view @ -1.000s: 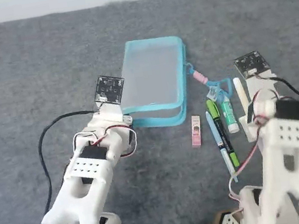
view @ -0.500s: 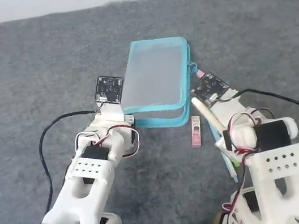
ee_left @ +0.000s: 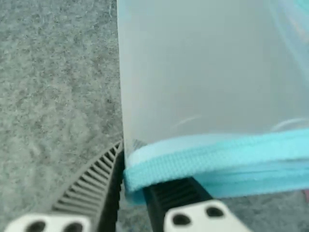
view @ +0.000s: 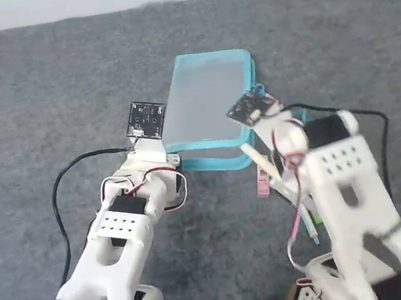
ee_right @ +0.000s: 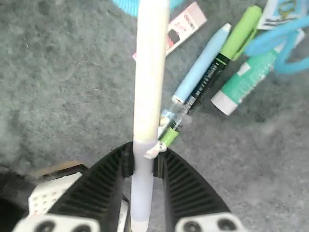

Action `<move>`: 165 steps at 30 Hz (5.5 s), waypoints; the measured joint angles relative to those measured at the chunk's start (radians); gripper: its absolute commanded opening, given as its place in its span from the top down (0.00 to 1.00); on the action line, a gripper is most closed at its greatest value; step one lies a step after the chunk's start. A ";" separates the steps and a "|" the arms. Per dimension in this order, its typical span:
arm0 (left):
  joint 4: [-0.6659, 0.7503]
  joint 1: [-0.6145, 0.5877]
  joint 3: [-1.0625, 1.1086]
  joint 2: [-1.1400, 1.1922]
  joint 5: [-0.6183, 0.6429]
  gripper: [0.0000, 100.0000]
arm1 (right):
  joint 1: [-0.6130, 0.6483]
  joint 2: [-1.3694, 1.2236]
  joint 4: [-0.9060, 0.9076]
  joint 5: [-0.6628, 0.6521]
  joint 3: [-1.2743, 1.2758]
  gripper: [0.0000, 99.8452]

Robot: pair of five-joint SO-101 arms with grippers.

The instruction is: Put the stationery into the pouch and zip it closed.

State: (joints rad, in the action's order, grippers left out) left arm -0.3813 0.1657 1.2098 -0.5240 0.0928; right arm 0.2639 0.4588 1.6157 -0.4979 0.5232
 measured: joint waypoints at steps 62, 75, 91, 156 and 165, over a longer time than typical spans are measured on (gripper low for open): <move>0.000 -0.402 -0.063 0.002 -0.101 0.99 | 0.212 -0.879 -0.319 0.457 -0.694 0.90; 0.000 -0.402 -0.063 0.002 -0.101 0.99 | 0.195 -0.910 -0.416 0.476 -0.554 0.89; 0.000 -0.402 -0.063 0.002 -0.101 0.99 | 0.118 -0.953 -0.376 0.474 -0.557 0.99; -0.049 0.080 -0.066 0.002 0.034 0.99 | 0.204 -0.730 -0.017 0.523 -0.787 0.90; -0.044 0.081 -0.066 0.002 0.029 0.99 | 0.250 -0.790 0.077 0.532 -0.933 0.77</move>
State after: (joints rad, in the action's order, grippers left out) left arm -0.4258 0.2470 1.1439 -0.5224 0.1220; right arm 0.5140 -0.3314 1.6924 0.0345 -0.4097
